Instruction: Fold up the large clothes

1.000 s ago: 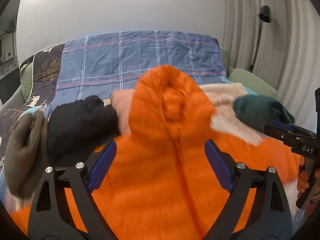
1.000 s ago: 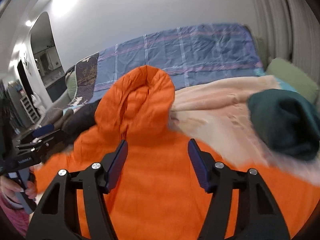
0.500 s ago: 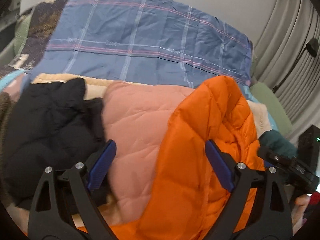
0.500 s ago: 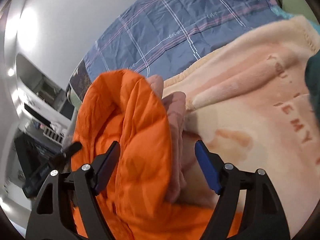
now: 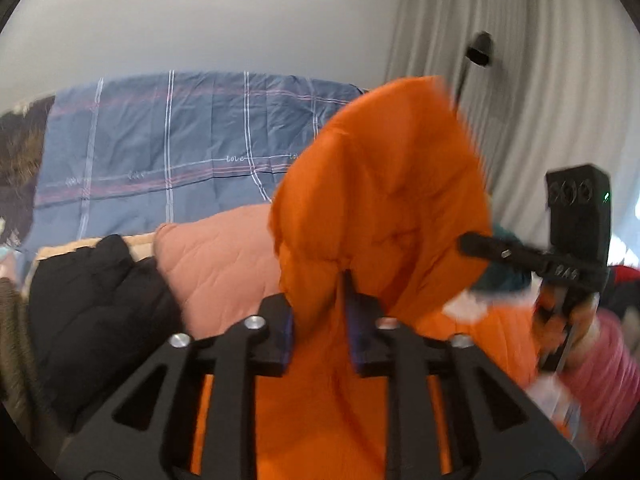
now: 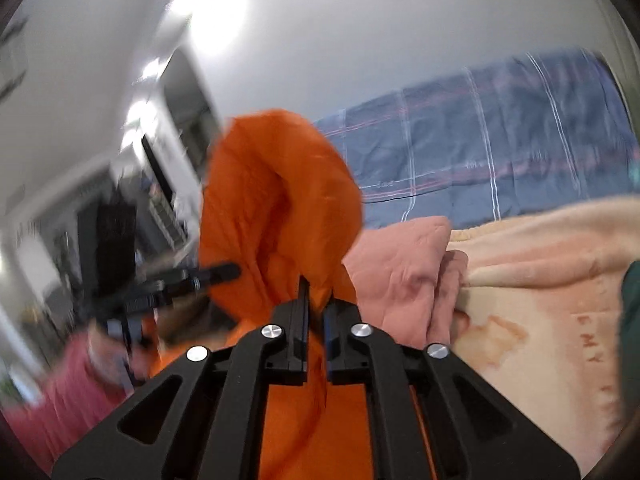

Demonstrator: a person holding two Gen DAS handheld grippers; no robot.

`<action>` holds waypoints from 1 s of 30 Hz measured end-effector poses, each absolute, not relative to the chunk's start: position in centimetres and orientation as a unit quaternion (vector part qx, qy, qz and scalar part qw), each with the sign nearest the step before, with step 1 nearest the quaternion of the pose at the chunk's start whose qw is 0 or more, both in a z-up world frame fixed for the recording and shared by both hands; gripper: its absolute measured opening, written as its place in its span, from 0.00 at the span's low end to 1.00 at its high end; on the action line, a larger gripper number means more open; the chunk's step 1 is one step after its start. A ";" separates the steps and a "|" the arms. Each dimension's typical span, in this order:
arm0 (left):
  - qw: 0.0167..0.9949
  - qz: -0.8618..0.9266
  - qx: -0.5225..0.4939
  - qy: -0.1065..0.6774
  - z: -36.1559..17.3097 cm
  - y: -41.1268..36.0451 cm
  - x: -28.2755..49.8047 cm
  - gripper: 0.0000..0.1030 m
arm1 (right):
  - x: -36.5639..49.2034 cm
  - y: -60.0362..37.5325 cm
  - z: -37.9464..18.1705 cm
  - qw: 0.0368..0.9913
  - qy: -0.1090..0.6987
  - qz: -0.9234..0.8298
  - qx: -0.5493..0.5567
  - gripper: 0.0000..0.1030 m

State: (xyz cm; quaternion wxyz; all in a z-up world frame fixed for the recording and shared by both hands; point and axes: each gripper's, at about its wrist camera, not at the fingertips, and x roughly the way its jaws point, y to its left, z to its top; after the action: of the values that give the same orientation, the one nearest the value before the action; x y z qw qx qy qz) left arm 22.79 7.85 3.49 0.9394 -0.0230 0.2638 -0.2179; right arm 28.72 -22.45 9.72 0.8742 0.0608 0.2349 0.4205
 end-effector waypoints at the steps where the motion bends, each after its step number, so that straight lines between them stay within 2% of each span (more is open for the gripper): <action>1: 0.942 -0.214 -0.014 0.260 3.2 8.2 21.1 0.49 | 27.4 -22.9 9.2 0.876 0.234 0.420 0.042 0.25; 2: 0.946 -0.204 -0.005 0.252 2.7 8.8 18.7 0.57 | 25.1 -23.6 8.5 0.877 0.236 0.418 0.018 0.46; 3: 0.948 -0.201 0.001 0.247 2.2 9.4 16.6 0.57 | 23.5 -24.4 7.7 0.880 0.237 0.412 0.007 0.51; 6: 0.949 -0.200 0.006 0.243 1.3 10.8 12.2 0.59 | 20.1 -26.4 5.8 0.879 0.257 0.401 -0.005 0.51; 9: 0.947 -0.199 -0.003 0.253 0.9 11.3 11.1 0.58 | 19.6 -27.0 4.8 0.884 0.279 0.374 0.019 0.51; 11: 0.943 -0.194 -0.008 0.271 0.3 10.2 12.7 0.51 | 20.6 -25.6 4.4 0.889 0.298 0.346 0.031 0.49; 13: 0.935 -0.202 -0.013 0.291 -0.6 8.6 14.1 0.46 | 22.1 -23.7 3.2 0.885 0.328 0.329 0.043 0.43; 16: 0.925 -0.187 0.016 0.332 -4.4 4.1 17.3 0.44 | 22.7 -19.6 0.7 0.881 0.348 0.318 0.028 0.41; 20: 0.896 -0.134 0.069 0.418 -11.3 0.9 19.9 0.43 | 24.0 -16.9 -7.1 0.841 0.455 0.288 0.058 0.31; 22: 0.890 -0.116 0.109 0.428 -13.6 0.6 19.5 0.45 | 23.2 -16.1 -9.6 0.822 0.475 0.310 0.050 0.31; 25: 0.893 -0.114 0.133 0.414 -12.7 0.9 17.8 0.46 | 19.9 -14.9 -9.2 0.825 0.432 0.364 -0.024 0.31; 30: 0.922 -0.109 0.064 0.366 -8.3 3.3 15.6 0.47 | 19.5 -14.6 -8.5 0.806 0.430 0.406 0.010 0.32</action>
State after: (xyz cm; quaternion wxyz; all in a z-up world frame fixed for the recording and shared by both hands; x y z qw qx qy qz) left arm 15.58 3.26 -8.29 0.9218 0.0644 0.3665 -0.1091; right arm 19.50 -14.58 -8.46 0.8064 0.0101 0.4297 0.4061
